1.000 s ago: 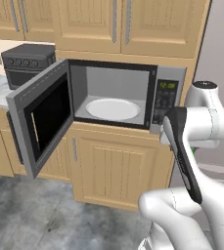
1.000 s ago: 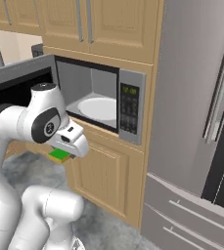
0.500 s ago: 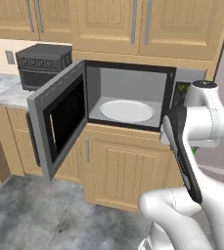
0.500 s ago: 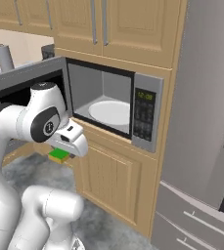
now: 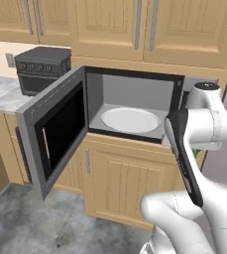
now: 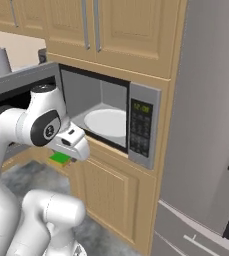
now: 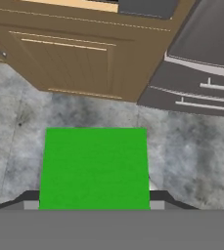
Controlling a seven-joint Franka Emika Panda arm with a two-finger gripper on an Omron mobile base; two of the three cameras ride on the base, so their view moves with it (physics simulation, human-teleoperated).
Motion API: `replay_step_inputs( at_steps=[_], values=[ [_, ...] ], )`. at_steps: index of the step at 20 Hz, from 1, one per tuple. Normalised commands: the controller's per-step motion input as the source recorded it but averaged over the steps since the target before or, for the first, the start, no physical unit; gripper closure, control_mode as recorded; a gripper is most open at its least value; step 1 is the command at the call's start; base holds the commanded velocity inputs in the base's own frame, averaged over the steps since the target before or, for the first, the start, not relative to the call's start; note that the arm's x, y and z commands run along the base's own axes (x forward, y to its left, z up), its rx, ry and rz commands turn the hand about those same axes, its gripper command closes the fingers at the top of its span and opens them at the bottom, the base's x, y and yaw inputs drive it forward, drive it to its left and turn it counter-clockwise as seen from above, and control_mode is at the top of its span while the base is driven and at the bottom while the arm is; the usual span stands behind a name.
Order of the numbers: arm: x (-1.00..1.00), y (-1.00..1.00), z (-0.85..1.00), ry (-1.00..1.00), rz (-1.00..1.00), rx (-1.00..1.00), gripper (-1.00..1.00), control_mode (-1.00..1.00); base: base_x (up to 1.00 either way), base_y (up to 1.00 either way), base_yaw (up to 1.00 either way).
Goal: Place the sponge inside the microwave to prepare for sanitizing.
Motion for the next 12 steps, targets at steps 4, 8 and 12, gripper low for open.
replay_step_inputs(
  at_steps=[4,8,12],
  values=[
    [0.00,0.00,0.00,0.00,0.00,0.00,1.00,1.00,0.32,0.00,0.00],
    [0.00,0.00,0.00,0.00,0.00,0.00,1.00,1.00,0.38,0.07,0.00],
    [0.00,0.00,0.00,0.00,0.00,0.00,1.00,1.00,0.54,0.24,0.00]
  ],
)
